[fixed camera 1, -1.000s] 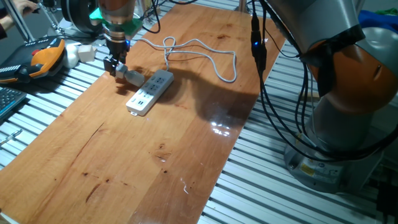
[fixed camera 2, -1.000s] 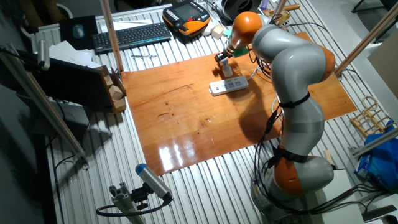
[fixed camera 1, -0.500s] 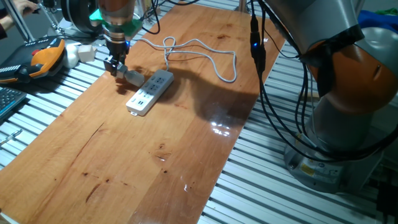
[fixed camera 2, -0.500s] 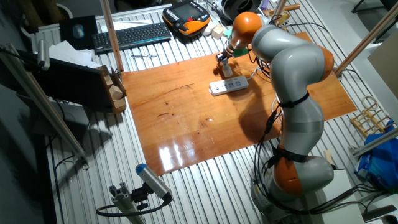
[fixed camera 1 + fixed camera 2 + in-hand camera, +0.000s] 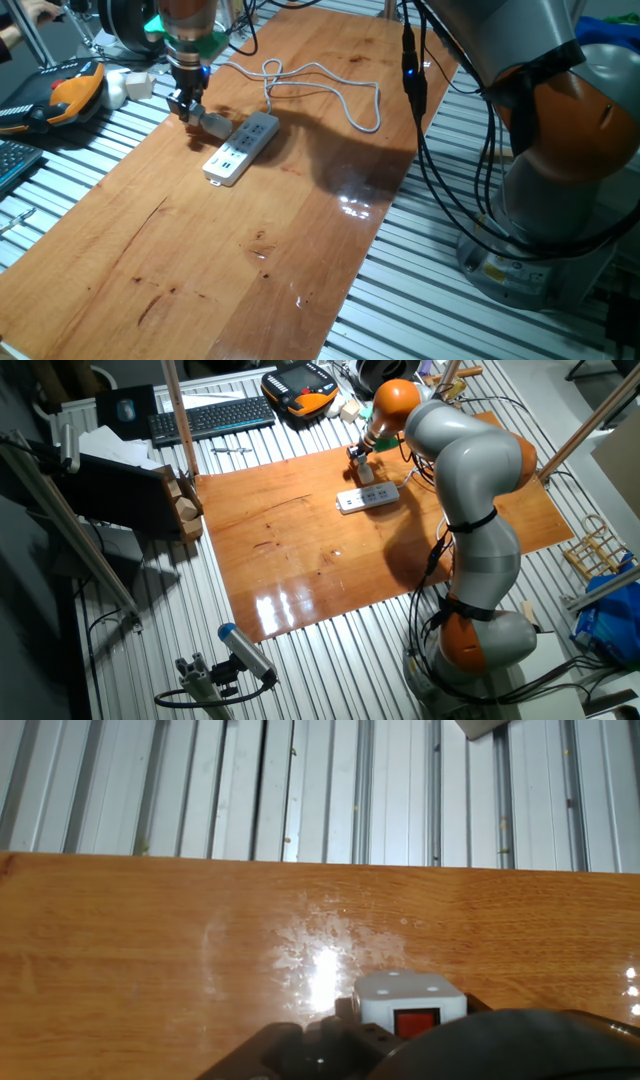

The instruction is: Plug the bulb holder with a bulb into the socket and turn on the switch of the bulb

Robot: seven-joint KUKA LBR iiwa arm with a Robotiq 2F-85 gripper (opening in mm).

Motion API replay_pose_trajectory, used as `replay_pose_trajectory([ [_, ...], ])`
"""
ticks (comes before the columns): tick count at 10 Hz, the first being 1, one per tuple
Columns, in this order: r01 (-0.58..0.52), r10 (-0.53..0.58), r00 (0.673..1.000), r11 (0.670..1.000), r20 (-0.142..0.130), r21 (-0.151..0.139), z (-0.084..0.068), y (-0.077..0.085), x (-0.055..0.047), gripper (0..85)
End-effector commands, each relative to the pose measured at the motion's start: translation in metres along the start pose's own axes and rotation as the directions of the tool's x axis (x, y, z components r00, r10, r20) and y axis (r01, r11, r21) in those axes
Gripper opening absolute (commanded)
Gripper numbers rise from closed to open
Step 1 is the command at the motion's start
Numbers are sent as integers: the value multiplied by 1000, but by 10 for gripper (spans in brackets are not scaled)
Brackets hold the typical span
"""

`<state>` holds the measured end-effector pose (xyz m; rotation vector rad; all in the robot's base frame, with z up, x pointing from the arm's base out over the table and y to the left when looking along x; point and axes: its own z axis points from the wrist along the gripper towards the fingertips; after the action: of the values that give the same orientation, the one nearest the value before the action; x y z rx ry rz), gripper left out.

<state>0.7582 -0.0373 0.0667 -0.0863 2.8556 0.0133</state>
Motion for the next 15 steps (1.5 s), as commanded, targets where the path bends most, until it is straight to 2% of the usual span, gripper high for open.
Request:
replay_pose_trajectory([
  [1, -9, 9, 1000, 1000, 0, -2, 0, 0, 0, 510],
  [8, 37, -37, 999, 999, 3, -18, 0, 1, 0, 510],
  [11, 68, -68, 998, 997, -13, -29, 0, 1, 0, 0],
  [14, 58, -58, 998, 998, -9, -20, -5, 2, -2, 0],
  [15, 50, -50, 999, 999, -20, -18, -12, 2, -5, 0],
])
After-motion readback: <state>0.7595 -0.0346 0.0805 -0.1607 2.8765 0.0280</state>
